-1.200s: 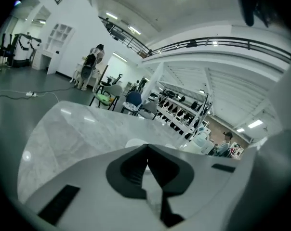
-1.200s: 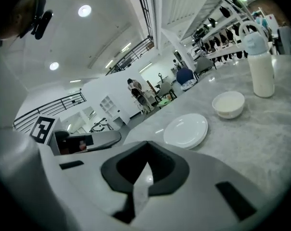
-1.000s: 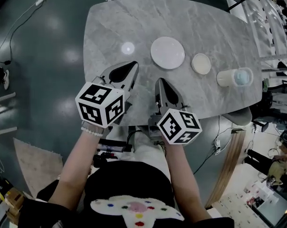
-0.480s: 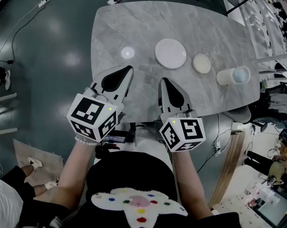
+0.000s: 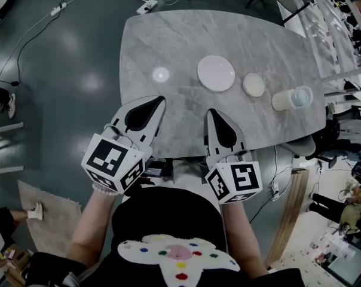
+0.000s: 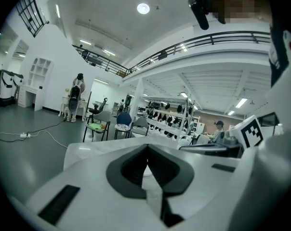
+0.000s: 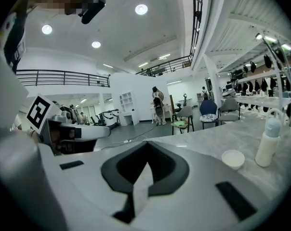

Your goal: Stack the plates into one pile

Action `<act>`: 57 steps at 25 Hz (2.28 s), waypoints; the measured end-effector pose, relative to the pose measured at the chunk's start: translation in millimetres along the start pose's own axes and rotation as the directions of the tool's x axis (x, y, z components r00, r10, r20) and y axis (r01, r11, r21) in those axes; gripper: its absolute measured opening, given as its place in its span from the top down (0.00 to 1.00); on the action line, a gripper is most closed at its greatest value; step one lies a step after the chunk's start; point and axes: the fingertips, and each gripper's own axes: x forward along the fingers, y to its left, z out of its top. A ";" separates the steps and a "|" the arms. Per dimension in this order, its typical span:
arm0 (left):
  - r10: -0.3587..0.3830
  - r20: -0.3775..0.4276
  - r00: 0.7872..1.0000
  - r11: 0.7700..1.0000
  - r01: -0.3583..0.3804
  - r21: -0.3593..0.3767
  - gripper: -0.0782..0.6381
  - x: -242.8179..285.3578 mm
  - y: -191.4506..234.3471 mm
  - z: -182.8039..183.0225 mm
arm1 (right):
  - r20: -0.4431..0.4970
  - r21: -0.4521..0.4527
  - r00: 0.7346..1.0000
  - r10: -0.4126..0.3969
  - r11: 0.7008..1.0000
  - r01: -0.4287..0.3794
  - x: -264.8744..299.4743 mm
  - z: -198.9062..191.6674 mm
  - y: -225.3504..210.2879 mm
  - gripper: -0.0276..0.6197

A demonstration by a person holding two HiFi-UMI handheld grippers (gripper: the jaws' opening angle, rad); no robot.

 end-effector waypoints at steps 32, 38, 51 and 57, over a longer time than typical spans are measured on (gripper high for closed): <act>0.022 0.015 1.000 1.000 -0.022 0.005 0.88 -10.5 -7.3 0.1 | -0.018 -0.069 1.000 0.012 0.998 -0.013 -12.8 2.5 9.6 0.95; 0.023 0.015 1.000 1.000 -0.023 0.005 0.88 -9.8 -6.3 -2.3 | -0.017 -0.074 1.000 0.005 0.997 -0.007 -12.4 1.3 7.5 0.95; 0.017 0.013 1.000 1.000 -0.017 0.003 0.88 -9.4 -4.5 -3.4 | -0.020 -0.084 1.000 0.011 0.996 -0.012 -11.2 0.5 11.8 0.95; 0.016 0.014 1.000 1.000 -0.016 0.003 0.88 -8.6 -3.0 -3.9 | -0.025 -0.089 1.000 0.011 0.996 -0.013 -9.8 -1.6 11.6 0.95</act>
